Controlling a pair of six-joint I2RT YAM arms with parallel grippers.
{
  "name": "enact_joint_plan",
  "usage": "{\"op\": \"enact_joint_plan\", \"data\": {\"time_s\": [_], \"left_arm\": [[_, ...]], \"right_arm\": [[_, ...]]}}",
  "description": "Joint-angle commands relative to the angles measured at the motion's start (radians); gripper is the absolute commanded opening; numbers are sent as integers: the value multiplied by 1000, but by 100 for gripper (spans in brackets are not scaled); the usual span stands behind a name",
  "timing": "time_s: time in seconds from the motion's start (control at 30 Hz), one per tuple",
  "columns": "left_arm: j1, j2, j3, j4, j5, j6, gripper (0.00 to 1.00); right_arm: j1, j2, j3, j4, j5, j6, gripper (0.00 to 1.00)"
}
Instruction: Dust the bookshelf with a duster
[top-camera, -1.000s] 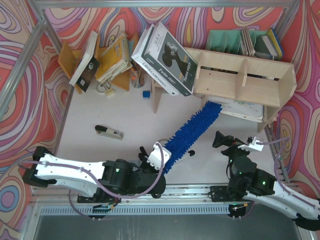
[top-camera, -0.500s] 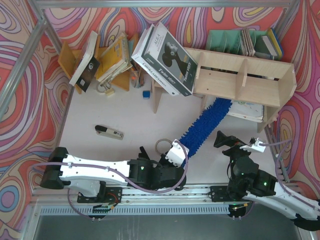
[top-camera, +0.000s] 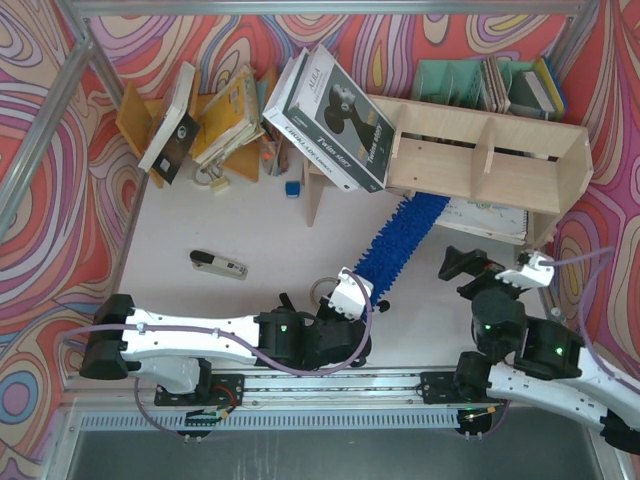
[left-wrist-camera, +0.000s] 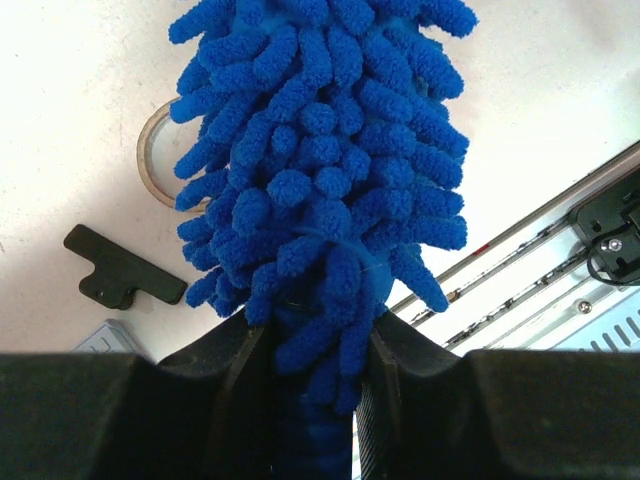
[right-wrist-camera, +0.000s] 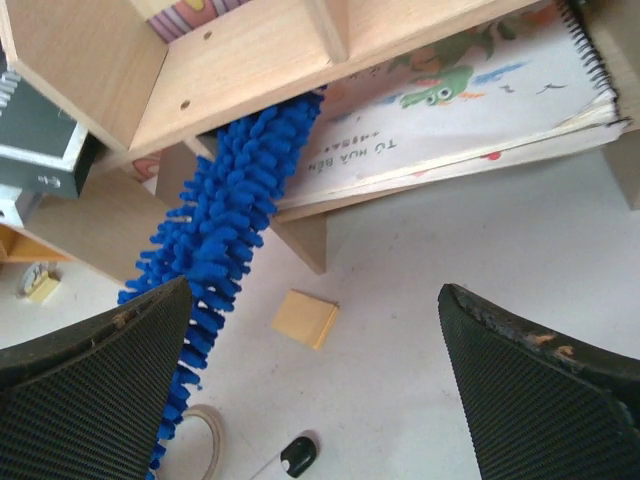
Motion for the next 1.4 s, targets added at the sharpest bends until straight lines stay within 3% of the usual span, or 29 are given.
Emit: {"op": "enact_joint_plan", "data": {"time_s": [0.0, 0.1, 0.23, 0.37, 0.5, 0.67, 0.83, 1.17, 1.37], "left_arm": [[16, -26, -32, 55, -70, -35, 0], [25, -19, -36, 63, -67, -45, 0], [47, 2, -24, 58, -57, -62, 0], [58, 38, -8, 69, -37, -62, 0], [61, 75, 23, 63, -25, -59, 0], [69, 90, 23, 65, -28, -70, 0], [91, 108, 28, 81, 7, -93, 0], [80, 285, 185, 143, 139, -14, 0], [63, 282, 207, 90, 53, -20, 0]], "right_arm": [[8, -43, 82, -269, 69, 122, 99], [10, -147, 78, -159, 45, -35, 99], [13, -224, 73, -151, 39, -44, 99], [14, -176, 61, -107, 27, -96, 99], [14, -52, 151, -292, 40, 33, 99], [15, 15, 228, -413, 39, 69, 99], [15, -70, 158, -226, 2, -119, 99], [15, -82, 177, -330, 25, 3, 99], [15, -75, 189, -375, 32, 56, 99]]}}
